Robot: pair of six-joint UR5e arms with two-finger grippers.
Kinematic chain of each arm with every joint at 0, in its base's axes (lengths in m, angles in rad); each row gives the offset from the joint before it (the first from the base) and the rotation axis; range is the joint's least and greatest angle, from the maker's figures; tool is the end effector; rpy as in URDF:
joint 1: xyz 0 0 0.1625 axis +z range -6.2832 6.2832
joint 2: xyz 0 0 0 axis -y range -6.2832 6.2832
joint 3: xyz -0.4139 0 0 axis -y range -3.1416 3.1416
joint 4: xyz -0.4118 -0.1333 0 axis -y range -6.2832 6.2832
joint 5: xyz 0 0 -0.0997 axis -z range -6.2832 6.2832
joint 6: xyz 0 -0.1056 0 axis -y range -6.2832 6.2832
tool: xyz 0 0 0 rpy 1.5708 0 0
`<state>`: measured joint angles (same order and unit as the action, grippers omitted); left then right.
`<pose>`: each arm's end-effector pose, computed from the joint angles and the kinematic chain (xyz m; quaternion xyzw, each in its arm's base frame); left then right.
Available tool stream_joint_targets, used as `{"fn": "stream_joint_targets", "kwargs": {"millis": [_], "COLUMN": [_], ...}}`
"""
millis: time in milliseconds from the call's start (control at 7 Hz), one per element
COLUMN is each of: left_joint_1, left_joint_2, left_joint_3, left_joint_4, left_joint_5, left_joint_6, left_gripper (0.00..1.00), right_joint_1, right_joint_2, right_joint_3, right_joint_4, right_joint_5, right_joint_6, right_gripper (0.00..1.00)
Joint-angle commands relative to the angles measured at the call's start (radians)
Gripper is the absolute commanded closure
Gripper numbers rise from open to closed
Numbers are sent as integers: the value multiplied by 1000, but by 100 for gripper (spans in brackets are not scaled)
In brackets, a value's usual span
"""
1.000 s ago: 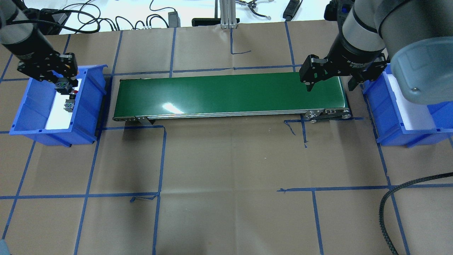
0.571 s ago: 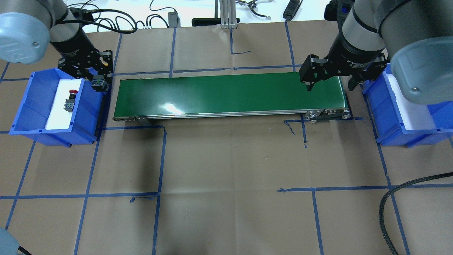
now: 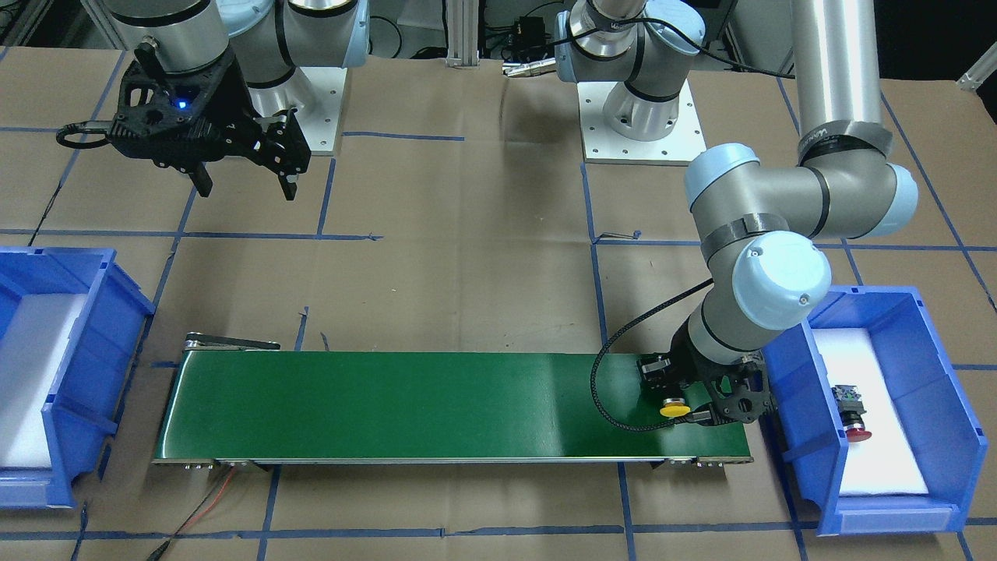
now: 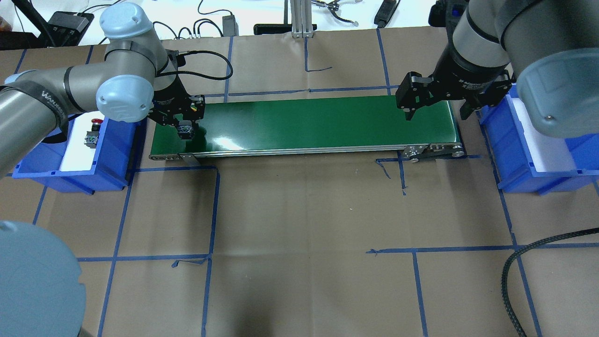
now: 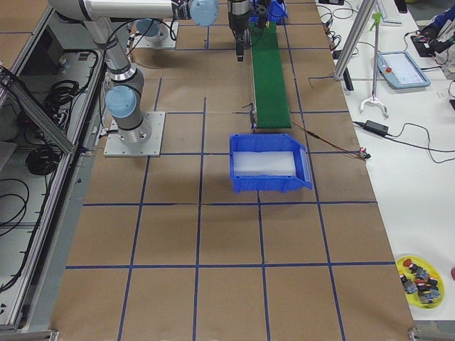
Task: Transport two buttons from left to right
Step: 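Carry the yellow button to the belt end and lower it on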
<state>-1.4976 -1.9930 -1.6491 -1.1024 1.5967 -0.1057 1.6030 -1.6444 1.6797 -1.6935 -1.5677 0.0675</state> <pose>-0.0844 -0.6350 0.2337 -0.0891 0.9958 0.0158 0.0132 0.1493 -0.4851 0.4643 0.0176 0.9989 -0.0436 0.0037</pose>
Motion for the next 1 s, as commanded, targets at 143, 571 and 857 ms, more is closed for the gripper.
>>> {"fn": "stream_joint_targets", "kwargs": {"millis": [143,571,857], "left_joint_1": [-3,7,8], "left_joint_2": [-15,39,156], "left_joint_3": [-17,29,130], "left_joint_4": [26,-32,-271], "left_joint_5": [-1,0,0], "left_joint_6": [-3,4,23], "left_gripper": [3,0,0], "right_joint_1": [0,0,0], "right_joint_2": [0,0,-2], "right_joint_3": [0,0,2], "right_joint_4": [0,0,0], "right_joint_5": [0,2,2], "right_joint_6": [2,0,0], "right_gripper": [0,0,0]}}
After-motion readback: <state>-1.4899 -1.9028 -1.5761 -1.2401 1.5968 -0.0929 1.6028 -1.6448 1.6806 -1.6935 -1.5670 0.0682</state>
